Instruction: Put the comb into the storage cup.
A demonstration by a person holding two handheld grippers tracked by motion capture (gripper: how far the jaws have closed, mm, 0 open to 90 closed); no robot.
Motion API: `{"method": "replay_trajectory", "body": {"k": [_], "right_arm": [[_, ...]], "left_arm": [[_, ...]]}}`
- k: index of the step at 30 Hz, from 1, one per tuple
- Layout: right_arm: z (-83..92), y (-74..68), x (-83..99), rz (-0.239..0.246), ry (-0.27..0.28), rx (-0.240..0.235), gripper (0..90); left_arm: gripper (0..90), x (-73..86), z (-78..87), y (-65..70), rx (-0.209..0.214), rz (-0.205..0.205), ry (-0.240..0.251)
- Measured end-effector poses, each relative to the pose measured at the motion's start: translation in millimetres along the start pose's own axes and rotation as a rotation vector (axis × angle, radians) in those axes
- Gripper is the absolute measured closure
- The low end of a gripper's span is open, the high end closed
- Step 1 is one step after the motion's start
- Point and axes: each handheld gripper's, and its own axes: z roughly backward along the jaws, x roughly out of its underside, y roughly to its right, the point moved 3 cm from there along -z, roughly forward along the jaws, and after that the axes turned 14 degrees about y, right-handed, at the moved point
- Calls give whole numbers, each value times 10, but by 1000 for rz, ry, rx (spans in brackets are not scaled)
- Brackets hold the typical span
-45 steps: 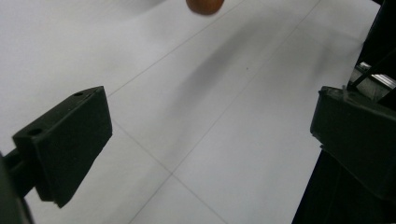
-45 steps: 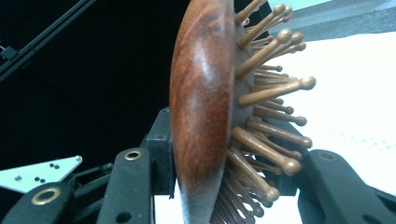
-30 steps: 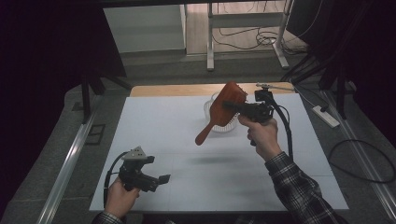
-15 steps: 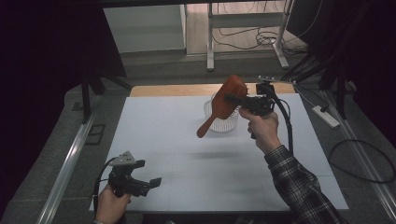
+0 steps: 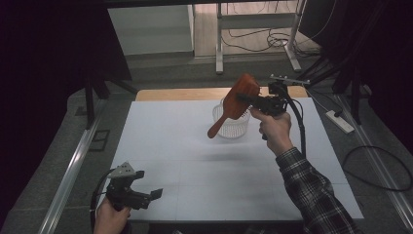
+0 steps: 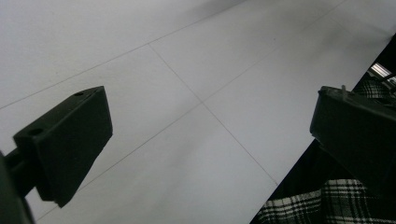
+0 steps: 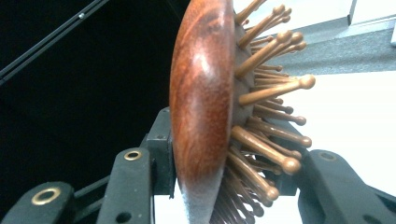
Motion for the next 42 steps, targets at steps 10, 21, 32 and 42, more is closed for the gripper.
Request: {"method": "replay_trajectory", "body": {"k": [10, 21, 32, 42], "right_arm": [[-47, 64, -94, 2, 24, 31, 537], [-85, 163, -228, 8, 52, 70, 537], [-126, 262, -344, 8, 77, 106, 536], [-172, 370, -341, 16, 78, 146, 536]], "left_arm": [[5, 22, 77, 15, -38, -6, 4], [0, 32, 105, 27, -61, -19, 7], [1, 34, 81, 37, -54, -32, -13], [7, 36, 75, 34, -50, -31, -20]]}}
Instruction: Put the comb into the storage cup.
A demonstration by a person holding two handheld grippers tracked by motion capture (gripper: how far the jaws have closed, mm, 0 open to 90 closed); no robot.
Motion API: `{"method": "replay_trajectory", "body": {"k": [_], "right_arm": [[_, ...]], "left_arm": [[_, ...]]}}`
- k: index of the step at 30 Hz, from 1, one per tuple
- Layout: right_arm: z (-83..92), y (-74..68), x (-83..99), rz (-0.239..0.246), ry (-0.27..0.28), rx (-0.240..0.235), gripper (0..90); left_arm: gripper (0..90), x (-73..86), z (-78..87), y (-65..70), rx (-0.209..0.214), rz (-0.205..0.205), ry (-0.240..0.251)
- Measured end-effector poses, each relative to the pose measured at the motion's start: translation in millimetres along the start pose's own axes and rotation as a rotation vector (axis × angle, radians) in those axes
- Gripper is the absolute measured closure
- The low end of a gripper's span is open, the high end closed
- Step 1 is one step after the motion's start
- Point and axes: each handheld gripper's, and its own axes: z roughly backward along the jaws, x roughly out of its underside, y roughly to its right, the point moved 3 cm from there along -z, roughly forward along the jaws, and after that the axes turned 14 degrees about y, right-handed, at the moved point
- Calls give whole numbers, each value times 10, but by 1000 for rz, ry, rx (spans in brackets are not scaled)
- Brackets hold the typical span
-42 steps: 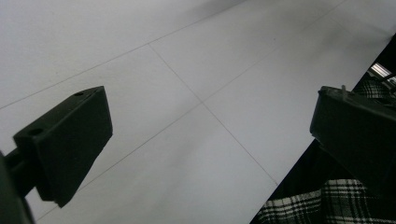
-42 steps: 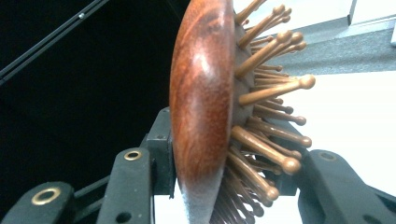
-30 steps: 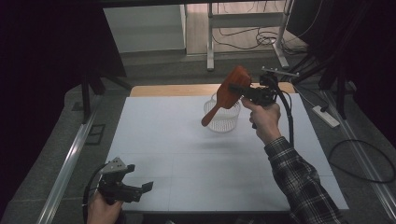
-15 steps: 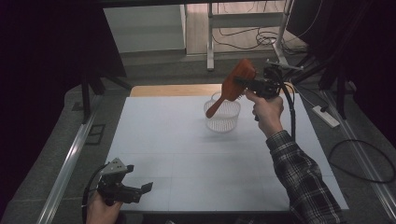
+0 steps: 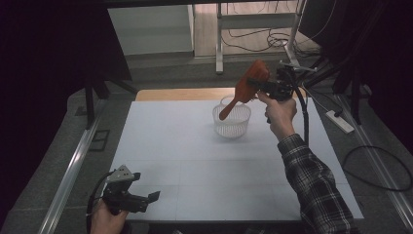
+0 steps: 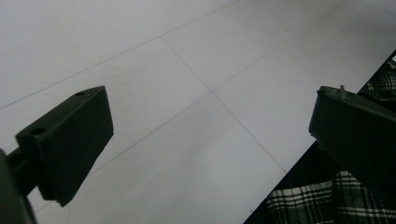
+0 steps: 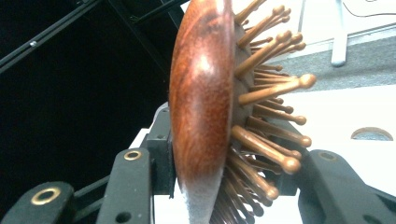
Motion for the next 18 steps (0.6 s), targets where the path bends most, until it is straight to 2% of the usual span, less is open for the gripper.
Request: {"method": "replay_trajectory", "body": {"k": [6, 18], "right_arm": [[-45, 45, 37, 10, -5, 21, 535], [-132, 125, 214, -5, -24, 33, 535]], "left_arm": [[8, 0, 3, 3, 1, -3, 0], [9, 1, -1, 1, 4, -5, -5]]}}
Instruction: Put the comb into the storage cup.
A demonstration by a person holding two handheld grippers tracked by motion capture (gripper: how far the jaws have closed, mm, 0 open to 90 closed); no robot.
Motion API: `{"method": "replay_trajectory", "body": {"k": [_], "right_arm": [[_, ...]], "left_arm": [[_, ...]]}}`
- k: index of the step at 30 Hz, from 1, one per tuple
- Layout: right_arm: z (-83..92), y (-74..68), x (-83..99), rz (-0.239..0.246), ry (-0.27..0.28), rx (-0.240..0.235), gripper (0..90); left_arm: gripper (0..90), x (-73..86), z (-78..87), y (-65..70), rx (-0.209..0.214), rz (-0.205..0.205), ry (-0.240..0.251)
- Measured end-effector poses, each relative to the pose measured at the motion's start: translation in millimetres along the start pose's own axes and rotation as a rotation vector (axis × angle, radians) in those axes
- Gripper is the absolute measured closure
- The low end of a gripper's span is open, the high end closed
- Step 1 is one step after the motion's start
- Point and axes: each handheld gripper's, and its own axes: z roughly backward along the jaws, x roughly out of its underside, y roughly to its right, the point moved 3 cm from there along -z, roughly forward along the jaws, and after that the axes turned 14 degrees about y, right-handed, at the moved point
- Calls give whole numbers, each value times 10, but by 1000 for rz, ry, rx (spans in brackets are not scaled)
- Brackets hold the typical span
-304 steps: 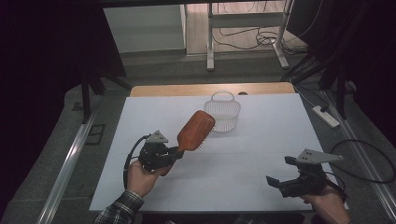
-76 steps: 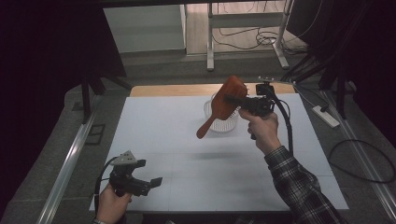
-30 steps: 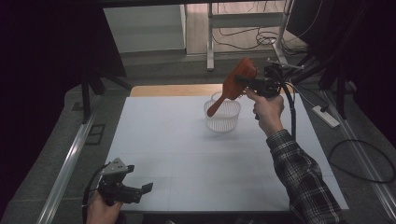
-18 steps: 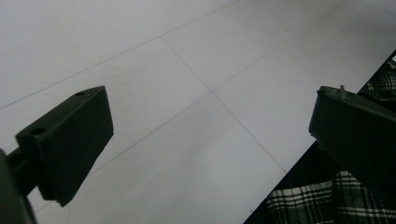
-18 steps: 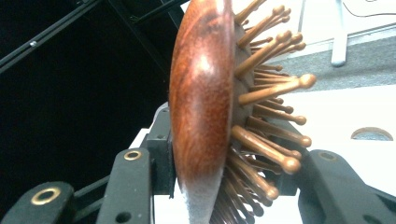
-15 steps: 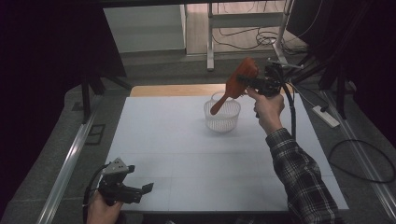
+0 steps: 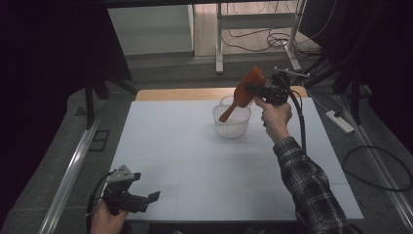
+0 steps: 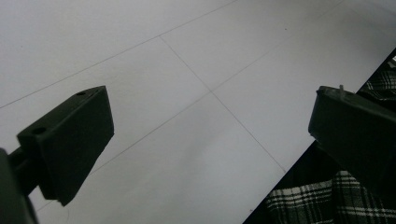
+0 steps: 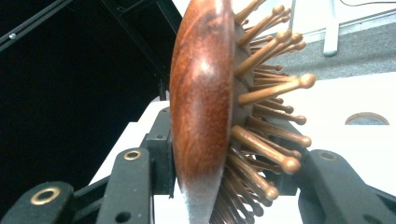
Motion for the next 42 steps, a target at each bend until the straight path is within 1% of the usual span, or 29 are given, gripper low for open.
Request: {"method": "replay_trajectory", "body": {"k": [8, 17, 34, 42], "right_arm": [[-45, 30, 120, -3, -10, 11, 534], [-75, 61, 219, 7, -20, 28, 533], [-132, 141, 434, 31, -54, 62, 529], [-123, 200, 510, 6, -51, 68, 515]], "left_arm": [[10, 0, -6, -2, -3, 2, -5], [11, 0, -14, -5, -2, 1, -17], [13, 0, -23, -5, -2, 8, -20], [14, 0, -27, -5, -1, 9, -23]]}}
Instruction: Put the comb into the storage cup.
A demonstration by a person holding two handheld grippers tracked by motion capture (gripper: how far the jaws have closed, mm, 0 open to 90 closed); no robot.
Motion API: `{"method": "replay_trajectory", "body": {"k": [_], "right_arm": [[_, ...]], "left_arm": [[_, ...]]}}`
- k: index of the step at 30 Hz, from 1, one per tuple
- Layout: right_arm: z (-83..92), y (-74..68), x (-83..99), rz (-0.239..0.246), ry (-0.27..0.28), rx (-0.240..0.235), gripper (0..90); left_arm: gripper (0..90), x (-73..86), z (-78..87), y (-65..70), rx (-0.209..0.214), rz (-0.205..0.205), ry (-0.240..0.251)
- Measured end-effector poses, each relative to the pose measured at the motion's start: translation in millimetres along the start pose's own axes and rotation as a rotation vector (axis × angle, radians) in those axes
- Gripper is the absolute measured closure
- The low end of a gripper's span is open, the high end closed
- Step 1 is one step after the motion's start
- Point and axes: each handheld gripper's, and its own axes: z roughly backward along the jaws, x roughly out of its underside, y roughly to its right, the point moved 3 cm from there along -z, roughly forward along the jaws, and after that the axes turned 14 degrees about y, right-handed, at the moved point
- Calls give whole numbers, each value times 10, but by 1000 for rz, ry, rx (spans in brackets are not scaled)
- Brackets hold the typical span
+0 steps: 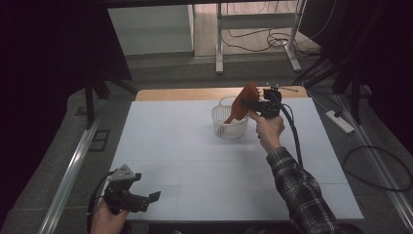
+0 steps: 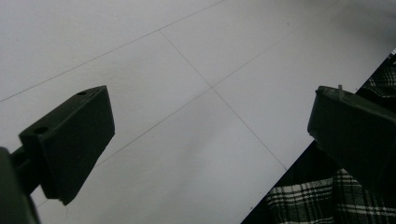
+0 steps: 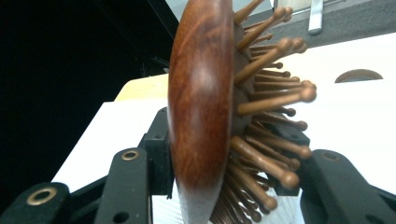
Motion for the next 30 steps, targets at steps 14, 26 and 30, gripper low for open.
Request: {"method": "replay_trajectory", "body": {"k": [14, 26, 30], "right_arm": [[19, 106, 49, -16, 3, 37, 434], [27, 150, 88, -4, 2, 39, 330], [14, 144, 111, 9, -21, 32, 278]], "left_arm": [[18, 0, -8, -2, 0, 1, -9], [20, -1, -10, -3, 0, -1, -14], [20, -1, -9, -4, 0, 0, -12]]}}
